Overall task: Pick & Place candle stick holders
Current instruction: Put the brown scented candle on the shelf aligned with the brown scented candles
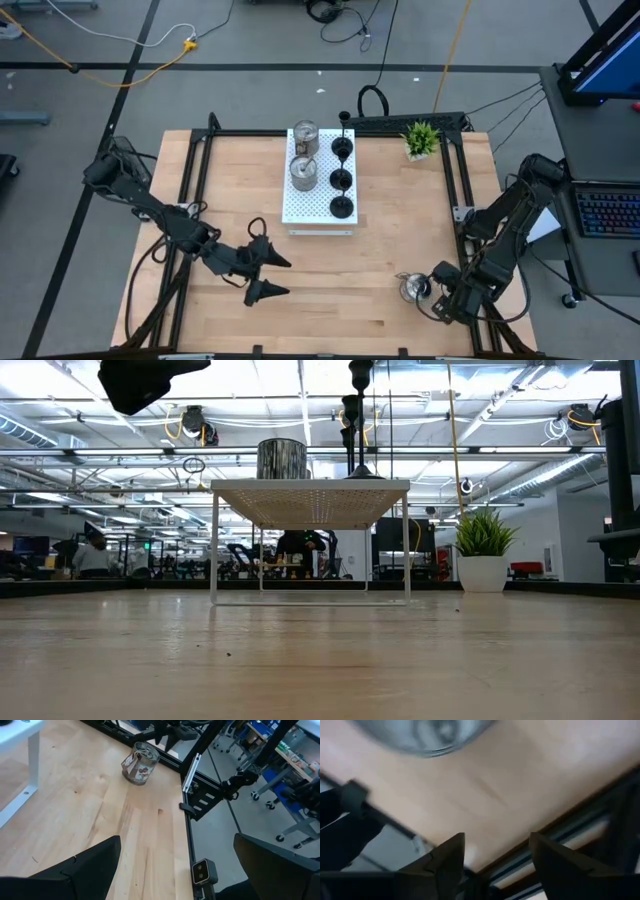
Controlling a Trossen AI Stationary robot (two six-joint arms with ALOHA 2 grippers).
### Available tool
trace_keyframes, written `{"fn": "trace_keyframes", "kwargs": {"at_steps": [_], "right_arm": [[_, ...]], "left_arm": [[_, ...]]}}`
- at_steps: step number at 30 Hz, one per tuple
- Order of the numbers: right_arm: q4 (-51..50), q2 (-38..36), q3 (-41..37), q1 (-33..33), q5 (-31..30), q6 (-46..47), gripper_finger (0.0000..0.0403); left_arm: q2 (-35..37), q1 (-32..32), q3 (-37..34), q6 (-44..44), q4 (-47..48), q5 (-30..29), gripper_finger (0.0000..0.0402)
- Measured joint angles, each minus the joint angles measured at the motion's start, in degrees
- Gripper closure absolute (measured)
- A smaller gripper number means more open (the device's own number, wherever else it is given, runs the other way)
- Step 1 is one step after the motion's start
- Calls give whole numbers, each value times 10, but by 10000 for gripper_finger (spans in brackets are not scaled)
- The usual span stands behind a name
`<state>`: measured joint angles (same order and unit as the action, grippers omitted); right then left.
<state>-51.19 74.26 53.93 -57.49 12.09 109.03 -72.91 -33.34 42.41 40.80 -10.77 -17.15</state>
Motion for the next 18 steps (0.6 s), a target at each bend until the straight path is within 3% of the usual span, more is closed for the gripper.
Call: {"fn": "trace_keyframes", "kwargs": {"at_steps": [6,12,18], "right_arm": [[29,0,0,0,2,-12,164],[27,0,0,0,1,-72,167],[38,0,0,0,0,-62,168]], "left_arm": [[0,0,0,-17,1,0,7],[0,0,0,-22,1,0,7],[0,0,0,-33,-8,0,7]]}}
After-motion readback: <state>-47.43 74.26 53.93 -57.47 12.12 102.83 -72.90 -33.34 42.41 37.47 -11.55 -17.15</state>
